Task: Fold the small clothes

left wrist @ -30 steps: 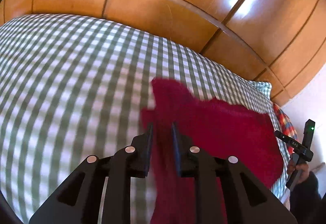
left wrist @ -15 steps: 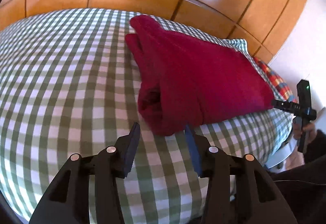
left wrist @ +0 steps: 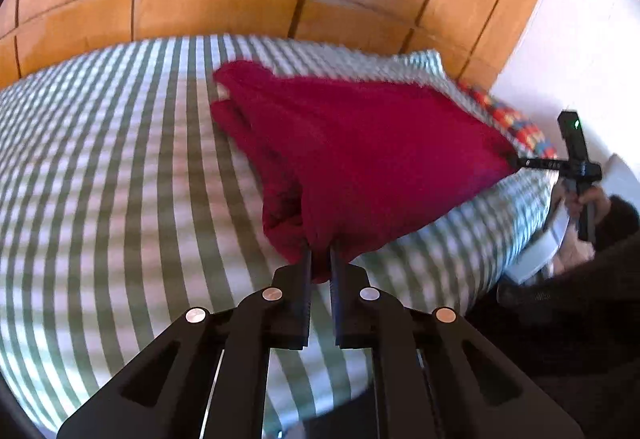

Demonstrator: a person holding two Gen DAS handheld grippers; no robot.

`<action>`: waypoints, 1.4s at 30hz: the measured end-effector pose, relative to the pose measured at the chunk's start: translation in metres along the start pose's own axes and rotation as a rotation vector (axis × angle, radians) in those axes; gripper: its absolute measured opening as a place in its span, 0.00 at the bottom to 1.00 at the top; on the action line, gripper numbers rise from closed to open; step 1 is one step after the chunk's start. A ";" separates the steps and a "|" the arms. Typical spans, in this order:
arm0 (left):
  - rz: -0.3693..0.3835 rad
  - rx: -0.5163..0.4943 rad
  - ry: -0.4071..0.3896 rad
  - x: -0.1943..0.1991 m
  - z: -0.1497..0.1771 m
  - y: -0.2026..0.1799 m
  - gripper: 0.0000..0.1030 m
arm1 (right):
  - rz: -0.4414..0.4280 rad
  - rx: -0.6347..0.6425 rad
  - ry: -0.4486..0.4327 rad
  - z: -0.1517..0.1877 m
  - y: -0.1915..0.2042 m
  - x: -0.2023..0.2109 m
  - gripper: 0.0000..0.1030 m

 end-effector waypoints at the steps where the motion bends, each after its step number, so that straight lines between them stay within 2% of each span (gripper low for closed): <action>1: -0.004 0.009 0.032 -0.006 0.012 0.000 0.06 | 0.001 -0.010 0.018 0.007 -0.002 -0.004 0.06; 4: 0.029 0.113 0.070 -0.013 0.035 0.006 0.06 | -0.015 -0.042 0.032 0.024 -0.003 -0.005 0.06; 9: 0.069 0.220 0.037 0.002 0.027 0.010 0.07 | -0.028 -0.026 0.051 0.023 0.004 -0.001 0.09; 10: 0.088 0.242 0.024 0.007 0.021 0.013 0.07 | -0.030 -0.025 0.050 0.018 0.004 0.002 0.18; 11: 0.096 0.262 0.003 0.012 0.015 0.018 0.08 | -0.025 -0.023 0.034 0.010 0.005 0.005 0.35; 12: 0.097 0.275 -0.012 0.015 0.010 0.020 0.08 | -0.027 -0.020 0.001 0.000 0.004 0.011 0.42; 13: 0.099 0.305 -0.036 0.018 0.001 0.026 0.14 | -0.026 -0.017 -0.028 -0.012 0.004 0.016 0.46; 15: 0.066 0.348 -0.067 0.016 -0.014 0.036 0.19 | -0.011 -0.012 -0.078 -0.036 0.004 0.019 0.46; 19: 0.032 0.360 -0.067 -0.005 -0.040 0.040 0.19 | 0.022 0.005 -0.132 -0.084 0.005 0.003 0.46; 25: -0.009 0.349 -0.024 -0.046 -0.071 0.032 0.19 | 0.075 -0.029 -0.129 -0.134 -0.007 -0.040 0.45; 27: -0.011 0.356 -0.015 -0.054 -0.073 0.032 0.19 | 0.084 -0.032 -0.110 -0.144 -0.009 -0.054 0.27; 28: -0.021 0.357 -0.014 -0.059 -0.077 0.032 0.19 | 0.093 -0.023 -0.102 -0.143 -0.009 -0.056 0.09; 29: -0.028 0.355 -0.013 -0.061 -0.079 0.033 0.19 | 0.108 -0.007 -0.102 -0.144 -0.007 -0.056 0.08; 31: -0.058 0.351 -0.022 -0.062 -0.084 0.036 0.09 | 0.128 0.015 -0.144 -0.142 -0.004 -0.045 0.07; 34: -0.107 0.364 -0.036 -0.063 -0.090 0.043 0.08 | 0.158 -0.024 -0.233 -0.144 -0.012 -0.021 0.06; 36: -0.131 0.373 -0.007 -0.074 -0.093 0.046 0.08 | 0.169 -0.060 -0.214 -0.143 -0.022 -0.029 0.06; 39: -0.228 0.333 0.071 -0.097 -0.092 0.043 0.08 | 0.180 -0.082 -0.149 -0.138 -0.030 -0.057 0.07; 42: -0.278 0.321 0.079 -0.095 -0.095 0.040 0.08 | 0.181 -0.102 -0.146 -0.135 -0.031 -0.068 0.12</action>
Point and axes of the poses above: each gripper's, at about its wrist camera, not at the fingertips, and x roughly against the way its jaws point, y to its left, z to its underside, the point moved 6 cm from there along -x, roughly the way its jaws point, and after that the axes turned 12 degrees about -z, right-handed, at the moved point
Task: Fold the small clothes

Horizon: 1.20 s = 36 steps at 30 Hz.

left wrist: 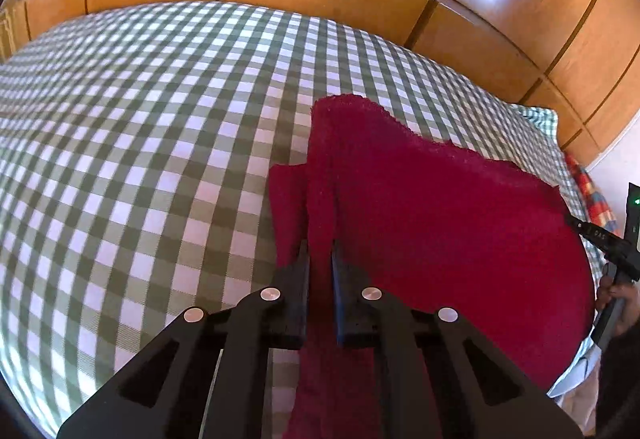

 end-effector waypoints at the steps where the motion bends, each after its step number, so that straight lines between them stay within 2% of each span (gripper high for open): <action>1: -0.023 0.001 -0.011 0.006 -0.003 -0.001 0.08 | 0.004 0.000 -0.011 0.000 0.001 0.002 0.20; 2: -0.042 -0.001 -0.033 0.013 -0.007 -0.001 0.08 | 0.009 0.013 -0.022 -0.001 0.002 0.006 0.33; 4: -0.043 -0.015 -0.102 0.027 -0.018 -0.005 0.08 | 0.035 0.052 -0.067 -0.004 0.007 0.022 0.42; 8: 0.016 -0.052 -0.166 0.038 -0.036 -0.029 0.08 | 0.012 0.113 -0.141 -0.006 0.036 0.046 0.43; 9: 0.013 -0.068 -0.166 0.036 -0.037 -0.035 0.08 | -0.031 0.152 -0.139 -0.005 0.051 0.048 0.43; 12: -0.011 -0.108 -0.145 0.022 -0.036 -0.051 0.08 | -0.143 0.254 -0.080 -0.003 0.092 0.036 0.44; 15: -0.017 -0.096 -0.106 0.008 -0.027 -0.051 0.08 | -0.189 0.363 -0.010 0.003 0.130 0.009 0.44; 18: -0.019 -0.069 -0.076 0.002 -0.012 -0.046 0.08 | -0.190 0.407 0.057 0.006 0.152 -0.027 0.44; 19: -0.027 -0.069 -0.077 0.000 -0.009 -0.043 0.08 | -0.189 0.412 0.079 0.008 0.156 -0.036 0.42; 20: -0.033 -0.069 -0.079 -0.001 -0.006 -0.040 0.08 | -0.170 0.424 0.103 0.011 0.157 -0.047 0.22; 22: -0.024 -0.054 -0.072 -0.002 -0.003 -0.036 0.08 | -0.126 0.444 0.129 0.016 0.154 -0.063 0.00; 24: -0.026 -0.026 -0.076 0.000 -0.003 -0.031 0.08 | -0.121 0.450 0.102 0.015 0.156 -0.059 0.00; 27: -0.084 -0.010 -0.105 0.006 -0.006 -0.024 0.08 | -0.130 0.451 0.022 0.006 0.159 -0.038 0.00; 29: -0.102 -0.007 -0.084 0.000 -0.005 -0.023 0.08 | -0.124 0.437 -0.007 -0.002 0.158 -0.037 0.00; 36: -0.150 -0.007 -0.116 -0.005 0.001 -0.023 0.08 | -0.067 0.408 0.055 0.006 0.147 -0.079 0.00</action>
Point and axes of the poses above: each gripper's, at about its wrist camera, not at the fingertips, and x roughly against the way its jaws point, y to its left, z to its underside, the point moved 6 cm from there along -x, roughly the way its jaws point, and after that the axes turned 12 degrees about -z, right-handed, at the moved point
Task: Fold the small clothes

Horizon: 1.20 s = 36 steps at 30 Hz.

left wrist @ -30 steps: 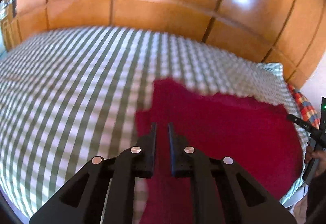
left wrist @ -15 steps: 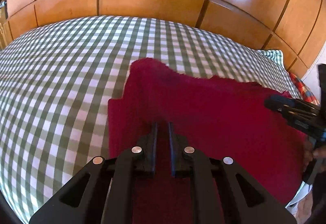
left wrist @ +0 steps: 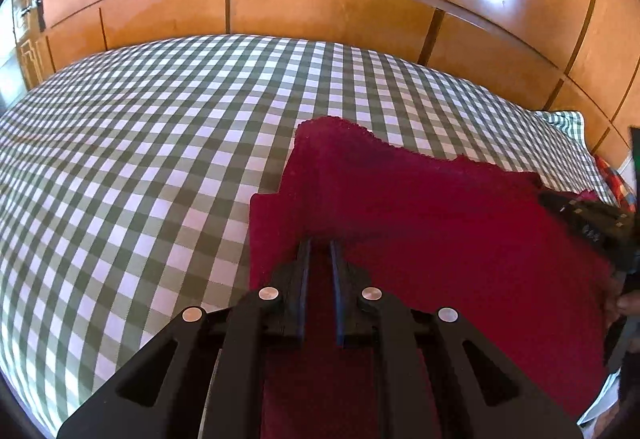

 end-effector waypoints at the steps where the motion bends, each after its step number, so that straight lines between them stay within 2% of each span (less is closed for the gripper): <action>1: -0.004 -0.001 -0.004 0.000 0.001 0.000 0.08 | 0.010 0.004 -0.001 0.000 0.001 -0.003 0.00; 4: -0.008 -0.001 -0.005 0.000 0.001 -0.001 0.08 | 0.034 0.025 0.003 0.000 0.002 -0.002 0.00; 10: -0.010 0.017 0.003 0.004 0.001 0.001 0.08 | 0.028 0.009 -0.008 0.001 0.002 0.008 0.02; 12: -0.014 0.021 0.004 0.007 0.002 0.002 0.08 | 0.032 0.004 -0.038 0.000 0.006 0.020 0.22; 13: -0.016 0.023 0.004 0.009 0.003 0.003 0.08 | 0.025 0.002 -0.051 0.000 0.008 0.026 0.47; 14: -0.019 0.024 0.003 0.012 0.004 0.004 0.08 | 0.022 0.000 -0.067 0.002 0.010 0.033 0.53; 18: -0.022 0.028 -0.002 0.021 0.007 0.007 0.08 | 0.016 -0.002 -0.075 0.014 0.015 0.053 0.53; 21: -0.022 0.032 -0.003 0.026 0.009 0.010 0.08 | 0.023 -0.026 -0.074 0.025 0.010 0.063 0.59; 32: -0.042 0.053 -0.021 0.048 0.017 0.024 0.08 | 0.092 -0.166 -0.058 0.074 -0.049 0.104 0.66; 33: -0.041 0.059 -0.020 0.050 0.017 0.026 0.14 | 0.087 -0.185 -0.069 0.078 -0.056 0.113 0.67; 34: -0.029 0.073 -0.019 0.054 0.019 0.029 0.24 | 0.082 -0.199 -0.074 0.082 -0.061 0.119 0.69; 36: -0.015 0.098 -0.026 0.061 0.023 0.034 0.27 | 0.065 -0.235 -0.080 0.092 -0.072 0.132 0.70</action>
Point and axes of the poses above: each gripper's, at about its wrist camera, not at the fingertips, and x roughly against the way its jaws point, y to its left, z to its underside, the point moved 6 cm from there along -x, roughly the way its jaws point, and after that the axes turned 12 degrees about -z, right-handed, at the moved point
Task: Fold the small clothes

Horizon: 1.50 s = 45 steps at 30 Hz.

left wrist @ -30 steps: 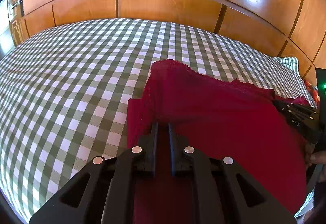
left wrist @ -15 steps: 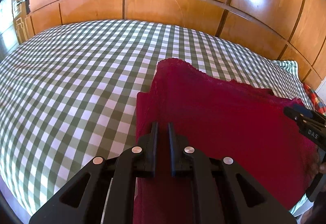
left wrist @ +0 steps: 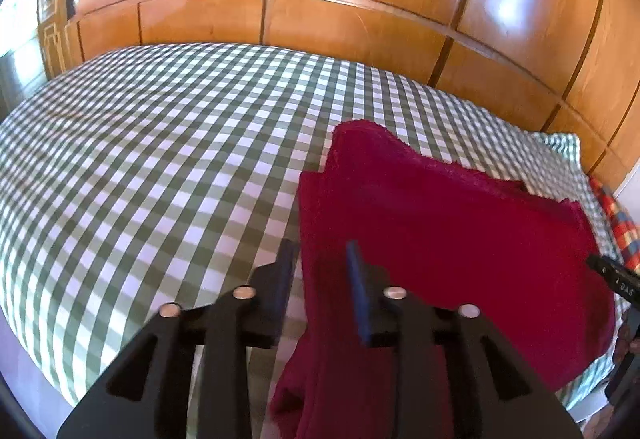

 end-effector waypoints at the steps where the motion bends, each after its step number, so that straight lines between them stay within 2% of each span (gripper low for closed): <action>1: 0.006 0.002 -0.001 0.003 0.002 0.001 0.27 | -0.002 -0.027 -0.001 0.003 -0.009 0.008 0.72; 6: 0.008 -0.001 0.005 0.007 0.012 0.009 0.27 | -0.068 -0.181 0.008 0.023 -0.047 0.036 0.71; 8: 0.005 0.011 0.015 0.003 0.011 0.015 0.35 | -0.096 -0.198 0.014 0.031 -0.051 0.042 0.58; 9: 0.011 0.022 0.018 0.002 0.011 0.017 0.40 | -0.104 -0.202 0.018 0.037 -0.051 0.045 0.57; 12: 0.049 0.032 0.050 -0.003 0.011 0.020 0.40 | -0.141 -0.196 0.023 0.046 -0.044 0.050 0.50; 14: 0.058 0.014 0.057 -0.004 0.013 0.019 0.39 | -0.154 -0.176 0.030 0.050 -0.037 0.050 0.29; 16: 0.082 -0.009 0.073 -0.005 0.017 0.015 0.08 | -0.143 -0.144 0.038 0.050 -0.029 0.047 0.16; 17: 0.044 -0.024 0.080 -0.008 0.018 0.016 0.00 | -0.129 -0.129 0.043 0.049 -0.029 0.045 0.12; 18: -0.023 -0.044 0.090 -0.013 0.022 0.020 0.00 | -0.112 -0.118 0.049 0.048 -0.030 0.042 0.12; 19: -0.050 -0.044 0.110 -0.021 0.027 0.026 0.00 | -0.105 -0.120 0.062 0.049 -0.033 0.037 0.12; 20: -0.043 -0.016 0.145 -0.027 0.034 0.033 0.00 | -0.110 -0.130 0.071 0.051 -0.036 0.033 0.12; 22: 0.011 0.046 0.152 -0.026 0.038 0.043 0.00 | -0.126 -0.126 0.073 0.051 -0.037 0.033 0.15; 24: -0.006 0.062 0.140 -0.021 0.037 0.051 0.00 | -0.130 -0.135 0.075 0.050 -0.041 0.036 0.37; 25: -0.025 0.068 0.127 -0.017 0.035 0.055 0.00 | -0.138 -0.157 0.069 0.050 -0.046 0.039 0.57; 28: 0.000 0.092 0.073 0.000 0.024 0.055 0.00 | -0.166 -0.202 0.055 0.053 -0.054 0.048 0.60; 31: 0.046 0.082 0.014 0.019 0.011 0.044 0.00 | -0.202 -0.236 0.047 0.057 -0.057 0.054 0.68; 34: 0.112 0.024 -0.027 0.032 -0.001 0.016 0.00 | -0.250 -0.262 0.043 0.055 -0.056 0.055 0.72; 36: 0.148 -0.044 -0.039 0.035 -0.001 -0.007 0.00 | -0.325 -0.306 0.047 0.054 -0.056 0.051 0.76; 37: 0.150 -0.070 -0.034 0.034 0.001 -0.015 0.00 | -0.371 -0.338 0.062 0.055 -0.055 0.047 0.81; 40: 0.086 -0.138 0.049 0.006 0.017 -0.025 0.00 | -0.409 -0.382 0.086 0.060 -0.058 0.035 0.82; 43: 0.096 -0.106 0.071 -0.012 0.026 -0.018 0.00 | -0.455 -0.408 0.072 0.058 -0.059 0.032 0.83; 45: 0.128 -0.064 0.087 -0.014 0.025 -0.013 0.00 | -0.514 -0.411 0.082 0.055 -0.054 0.028 0.83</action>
Point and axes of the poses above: each gripper's, at about its wrist camera, not at the fingertips, and x roughly against the way its jaws point, y to its left, z to its underside, the point moved 6 cm from there along -x, roughly the way its jaws point, and after that the axes turned 12 degrees about -z, right-handed, at the moved point
